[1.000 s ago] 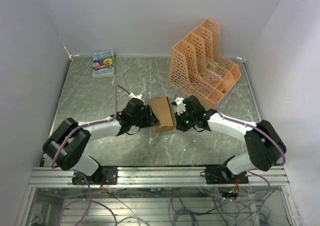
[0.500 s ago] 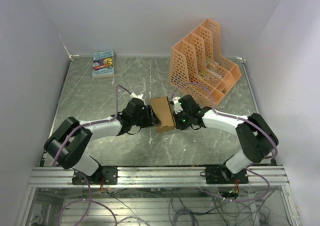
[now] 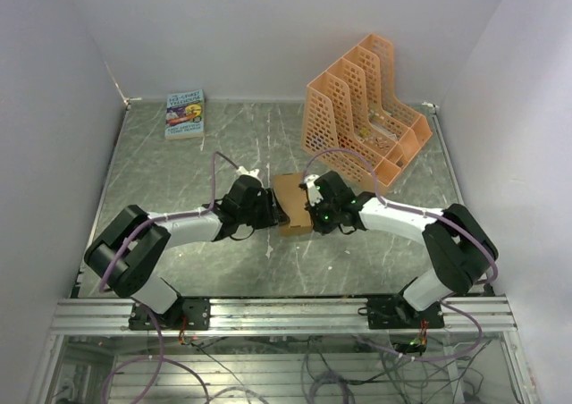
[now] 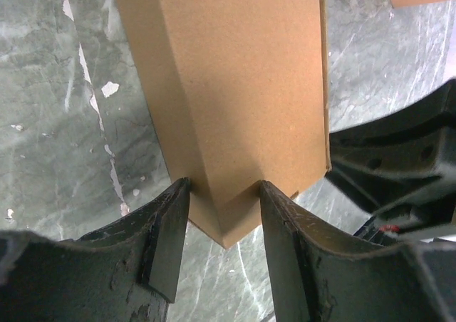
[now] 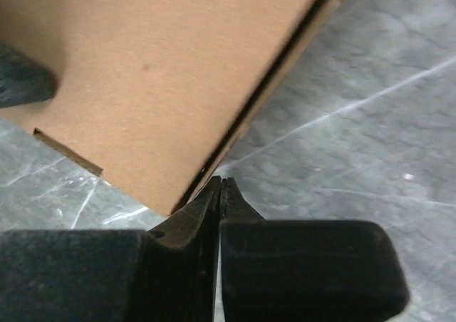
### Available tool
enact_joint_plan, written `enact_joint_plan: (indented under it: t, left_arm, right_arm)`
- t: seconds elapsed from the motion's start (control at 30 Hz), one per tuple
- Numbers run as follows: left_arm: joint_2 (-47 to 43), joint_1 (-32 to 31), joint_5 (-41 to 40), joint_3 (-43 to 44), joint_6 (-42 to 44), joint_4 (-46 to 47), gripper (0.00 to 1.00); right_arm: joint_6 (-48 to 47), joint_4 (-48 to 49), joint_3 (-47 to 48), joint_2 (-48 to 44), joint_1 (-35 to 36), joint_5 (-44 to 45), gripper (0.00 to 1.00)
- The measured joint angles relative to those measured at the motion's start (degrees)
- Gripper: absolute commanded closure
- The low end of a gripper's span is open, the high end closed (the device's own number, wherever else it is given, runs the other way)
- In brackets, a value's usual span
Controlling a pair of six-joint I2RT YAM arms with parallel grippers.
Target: Fold the paper box
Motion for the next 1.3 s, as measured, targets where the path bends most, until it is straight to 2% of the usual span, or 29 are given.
enact_joint_plan:
  t: [0.27, 0.47, 0.6, 0.83, 0.93, 1.1, 1.2, 1.3]
  left_arm:
    - [-3.4, 0.3, 0.0, 0.2, 0.0, -0.9, 0.43]
    - [-3.8, 0.3, 0.1, -0.3, -0.7, -0.2, 0.43]
    - [-2.1, -0.8, 0.1, -0.3, -1.4, 1.0, 0.44]
    - [0.8, -1.6, -0.8, 0.0, -1.6, 1.2, 0.43]
    - [0.3, -1.8, -1.2, 0.9, -0.8, -0.6, 0.38]
    - [-4.3, 1.5, -1.2, 0.3, 1.2, -2.4, 0.22]
    - [-6.3, 5.5, -1.0, 0.2, 2.4, -2.1, 0.19]
    - [-5.4, 9.1, -0.9, 1.5, 3.5, -2.0, 0.19]
  right_arm:
    - [0.7, 1.6, -1.2, -3.2, -8.5, -1.7, 1.00]
    - [1.8, 2.2, -1.2, -2.3, -7.7, -3.3, 1.00]
    - [2.8, 2.3, -1.2, -1.2, -3.9, -3.2, 1.00]
    - [2.6, 1.4, -1.0, -1.2, -1.3, 0.2, 1.00]
    - [2.5, 1.7, -1.0, -1.2, -3.8, 0.0, 1.00]
    - [1.3, 2.3, -0.9, -1.5, -9.0, 1.3, 1.00]
    - [-0.4, 2.9, 0.9, -1.2, -9.1, 2.3, 1.00]
    - [-2.6, 4.1, 6.6, 2.3, -9.0, 3.7, 1.00]
